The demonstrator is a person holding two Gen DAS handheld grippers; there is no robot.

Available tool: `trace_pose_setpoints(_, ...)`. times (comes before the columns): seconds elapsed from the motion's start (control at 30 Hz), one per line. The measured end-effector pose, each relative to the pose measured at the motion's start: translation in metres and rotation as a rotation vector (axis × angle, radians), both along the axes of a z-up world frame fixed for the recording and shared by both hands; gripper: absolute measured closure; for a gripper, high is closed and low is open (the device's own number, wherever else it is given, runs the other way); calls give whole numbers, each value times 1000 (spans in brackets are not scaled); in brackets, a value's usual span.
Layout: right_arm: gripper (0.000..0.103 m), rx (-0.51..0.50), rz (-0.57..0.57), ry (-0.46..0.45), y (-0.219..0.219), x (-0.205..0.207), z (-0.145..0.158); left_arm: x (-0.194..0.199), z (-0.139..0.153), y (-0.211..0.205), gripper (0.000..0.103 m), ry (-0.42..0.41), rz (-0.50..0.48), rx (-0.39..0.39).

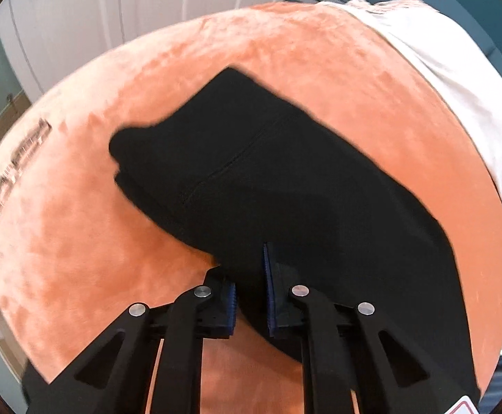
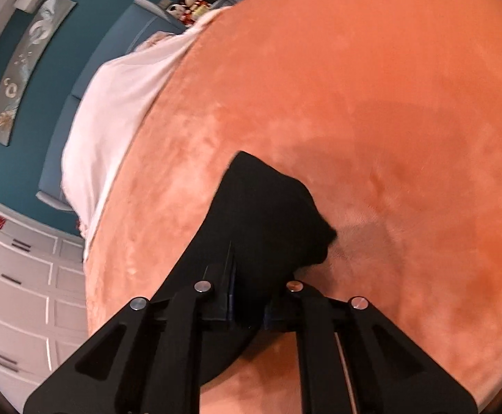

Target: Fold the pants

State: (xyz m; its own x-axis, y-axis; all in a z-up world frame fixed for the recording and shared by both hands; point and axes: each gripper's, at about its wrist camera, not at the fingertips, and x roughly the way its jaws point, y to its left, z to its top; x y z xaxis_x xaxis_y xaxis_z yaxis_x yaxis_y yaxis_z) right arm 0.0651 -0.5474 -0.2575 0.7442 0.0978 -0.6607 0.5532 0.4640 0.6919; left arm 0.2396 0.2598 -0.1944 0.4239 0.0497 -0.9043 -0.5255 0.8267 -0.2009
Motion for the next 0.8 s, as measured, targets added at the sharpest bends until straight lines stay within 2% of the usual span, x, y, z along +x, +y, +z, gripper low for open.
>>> trace_pose_setpoints(0.17,93,-72,54,36,-14,-17,32,-26,22,-4,92,34,-73,-49)
trace_pose_setpoints(0.23,93,-87,35,67,-25,-29,36,-37,21,-9,92,65,-100,-75)
trace_pose_setpoints(0.3,93,-101,36,120,-34,-38,29,-49,12,-18,91,114,-142,-46)
trace_pose_setpoints(0.4,91,-95,82,235,-39,-42,-9,-55,-18,-44,86,189,-190,74)
trace_pose_setpoints(0.43,90,-70,82,254,-39,-42,-23,-57,-24,-47,83,195,-182,103)
trace_pose_setpoints(0.47,89,-47,70,234,-39,-45,-34,-62,-26,-51,77,195,-165,138)
trace_pose_setpoints(0.5,89,-48,50,200,-39,-49,-35,-64,-24,-54,71,196,-156,175)
trace_pose_setpoints(0.53,87,-50,36,186,-38,-51,-34,-67,-19,-59,58,194,-145,231)
trace_pose_setpoints(0.57,85,-56,29,186,-36,-51,-33,-72,-10,-65,44,185,-129,318)
trace_pose_setpoints(0.63,88,-108,30,202,-31,-48,-23,-84,8,-76,35,151,-116,450)
trace_pose_setpoints(0.7,90,-222,67,171,-10,-40,9,-94,31,-91,34,72,-142,534)
trace_pose_setpoints(0.77,90,-331,154,96,25,-25,53,-100,45,-105,18,19,-180,551)
trace_pose_setpoints(0.8,90,-375,202,54,48,-17,72,-101,48,-112,17,2,-202,538)
